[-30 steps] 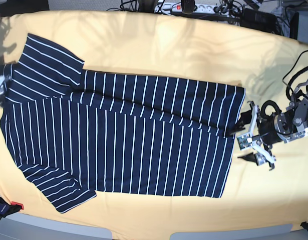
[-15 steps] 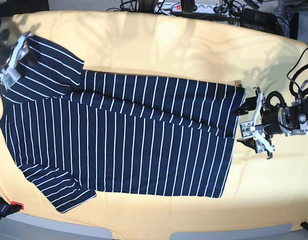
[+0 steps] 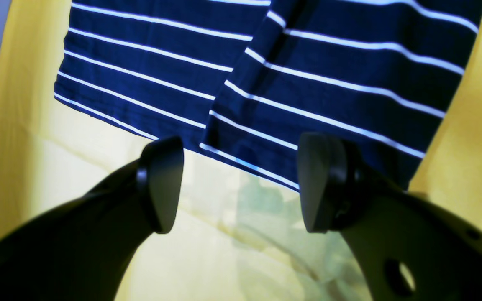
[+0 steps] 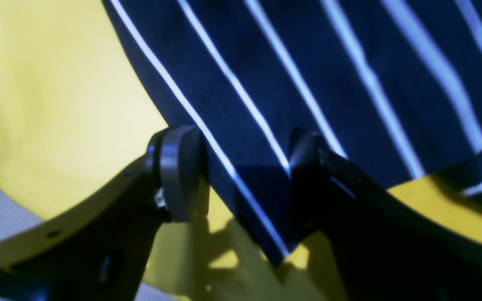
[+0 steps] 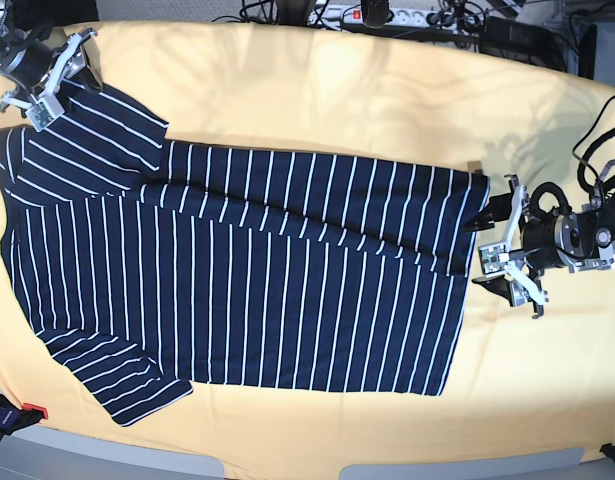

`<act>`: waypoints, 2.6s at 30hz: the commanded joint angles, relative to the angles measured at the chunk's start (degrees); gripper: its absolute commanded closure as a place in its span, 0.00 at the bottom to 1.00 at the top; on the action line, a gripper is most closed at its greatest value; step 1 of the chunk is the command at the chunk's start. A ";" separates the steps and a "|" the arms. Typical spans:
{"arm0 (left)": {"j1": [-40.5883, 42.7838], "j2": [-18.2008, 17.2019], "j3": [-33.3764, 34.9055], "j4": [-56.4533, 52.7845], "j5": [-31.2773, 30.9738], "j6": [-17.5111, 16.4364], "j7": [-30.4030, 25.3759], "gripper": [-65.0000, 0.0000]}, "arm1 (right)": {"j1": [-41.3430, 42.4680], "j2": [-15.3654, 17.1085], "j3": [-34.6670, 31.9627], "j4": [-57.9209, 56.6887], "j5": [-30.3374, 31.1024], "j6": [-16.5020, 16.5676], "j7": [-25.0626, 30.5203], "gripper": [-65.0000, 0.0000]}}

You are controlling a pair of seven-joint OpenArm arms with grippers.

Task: Fold the T-shirt properly

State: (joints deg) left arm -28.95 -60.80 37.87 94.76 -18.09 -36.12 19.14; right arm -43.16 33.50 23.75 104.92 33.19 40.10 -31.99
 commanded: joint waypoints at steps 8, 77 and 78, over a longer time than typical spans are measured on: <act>-1.27 -1.09 -0.81 0.48 -0.68 0.50 -1.27 0.34 | 1.09 1.11 -7.23 -2.38 -8.20 -0.10 2.47 0.59; -1.40 -1.42 -0.81 1.29 -0.68 0.48 -1.09 0.34 | 55.12 3.34 -33.05 -29.62 -30.42 -20.57 17.53 1.00; -1.40 -1.40 -0.81 1.29 -0.68 0.48 -1.07 0.34 | 55.12 3.34 -33.05 -29.62 -30.38 -19.67 17.40 0.98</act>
State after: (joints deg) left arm -29.08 -60.99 37.87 95.53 -18.09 -36.12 19.11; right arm 10.63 35.70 -9.91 74.50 2.76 20.84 -15.68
